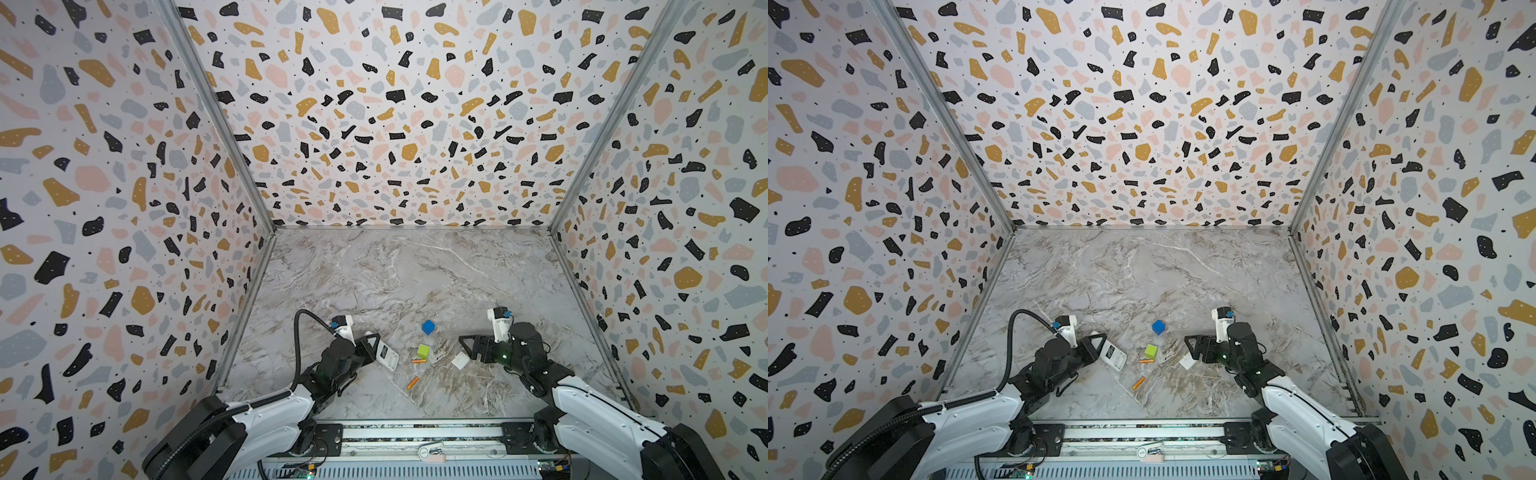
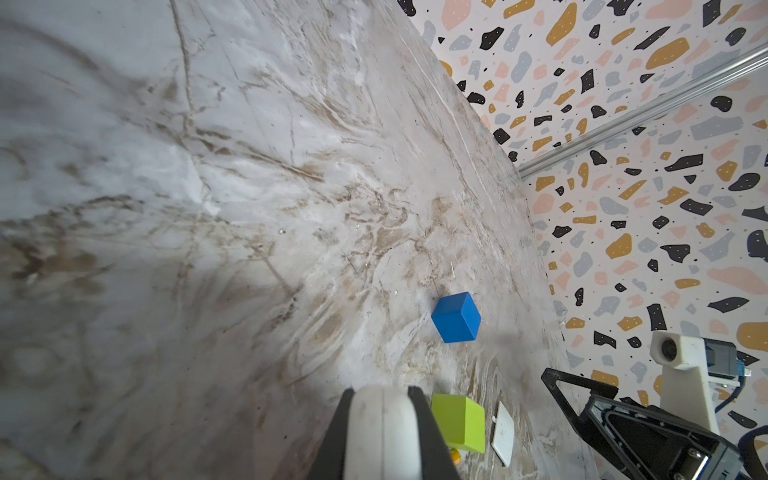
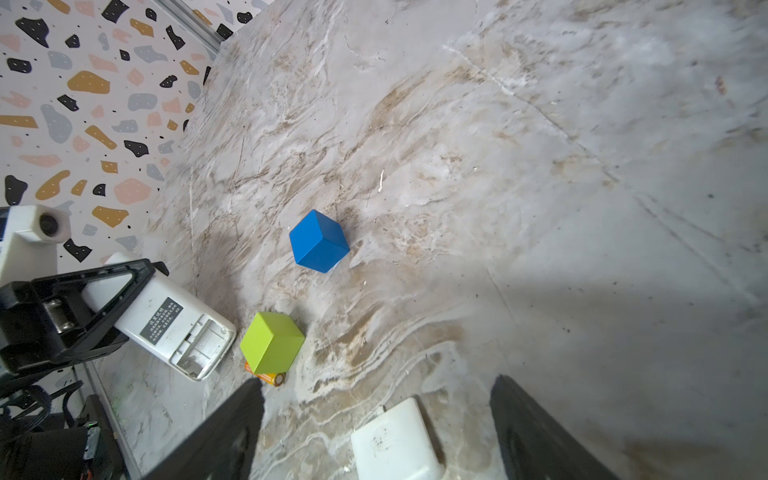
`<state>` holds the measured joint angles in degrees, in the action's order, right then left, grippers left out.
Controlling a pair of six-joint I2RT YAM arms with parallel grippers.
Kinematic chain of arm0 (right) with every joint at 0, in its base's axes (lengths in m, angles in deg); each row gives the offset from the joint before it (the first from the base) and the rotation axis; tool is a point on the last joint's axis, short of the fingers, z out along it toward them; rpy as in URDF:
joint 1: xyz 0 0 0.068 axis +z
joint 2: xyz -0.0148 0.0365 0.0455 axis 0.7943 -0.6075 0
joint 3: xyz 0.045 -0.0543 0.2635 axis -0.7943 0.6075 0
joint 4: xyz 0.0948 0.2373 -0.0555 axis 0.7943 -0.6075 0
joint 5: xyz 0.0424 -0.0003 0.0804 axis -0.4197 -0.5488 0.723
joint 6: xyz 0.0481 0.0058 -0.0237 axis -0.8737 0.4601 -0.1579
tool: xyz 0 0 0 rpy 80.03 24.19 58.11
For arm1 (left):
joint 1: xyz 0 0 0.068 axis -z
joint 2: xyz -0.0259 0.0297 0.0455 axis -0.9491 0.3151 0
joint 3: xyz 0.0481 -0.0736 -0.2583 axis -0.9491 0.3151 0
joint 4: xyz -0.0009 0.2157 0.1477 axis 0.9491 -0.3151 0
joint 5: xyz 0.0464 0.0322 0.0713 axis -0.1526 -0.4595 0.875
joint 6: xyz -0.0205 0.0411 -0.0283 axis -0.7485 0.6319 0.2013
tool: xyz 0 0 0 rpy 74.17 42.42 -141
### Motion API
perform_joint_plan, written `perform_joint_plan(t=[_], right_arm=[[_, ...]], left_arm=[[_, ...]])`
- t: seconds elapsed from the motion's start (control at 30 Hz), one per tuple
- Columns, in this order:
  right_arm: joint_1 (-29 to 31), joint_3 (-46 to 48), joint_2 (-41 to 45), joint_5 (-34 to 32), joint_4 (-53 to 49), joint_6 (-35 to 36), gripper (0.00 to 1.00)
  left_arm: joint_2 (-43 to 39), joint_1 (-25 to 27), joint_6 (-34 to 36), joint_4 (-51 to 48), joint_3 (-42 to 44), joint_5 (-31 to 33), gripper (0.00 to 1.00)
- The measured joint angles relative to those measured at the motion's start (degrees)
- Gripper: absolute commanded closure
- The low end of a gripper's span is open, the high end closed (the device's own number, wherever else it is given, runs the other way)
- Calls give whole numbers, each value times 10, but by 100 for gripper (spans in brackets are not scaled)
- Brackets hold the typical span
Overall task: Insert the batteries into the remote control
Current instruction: 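Lower the remote onto the table with the left gripper, compartment facing up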
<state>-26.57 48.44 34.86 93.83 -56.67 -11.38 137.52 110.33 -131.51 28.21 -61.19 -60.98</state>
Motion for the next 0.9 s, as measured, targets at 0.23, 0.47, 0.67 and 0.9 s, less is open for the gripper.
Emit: perform_joint_plan(t=[0.23, 0.47, 0.67, 0.9], right_arm=[[2, 0, -1, -2, 0, 4, 12], [2, 0, -1, -8, 0, 7, 12], [2, -2, -1, -10, 0, 8, 12], [2, -9, -1, -12, 0, 9, 12]], left_arm=[[2, 3, -8, -2, 1, 14, 67], [1, 5, -11, -23, 13, 37, 49], [-23, 5, -15, -49, 14, 57, 42], [-63, 5, -24, -92, 19, 86, 32]])
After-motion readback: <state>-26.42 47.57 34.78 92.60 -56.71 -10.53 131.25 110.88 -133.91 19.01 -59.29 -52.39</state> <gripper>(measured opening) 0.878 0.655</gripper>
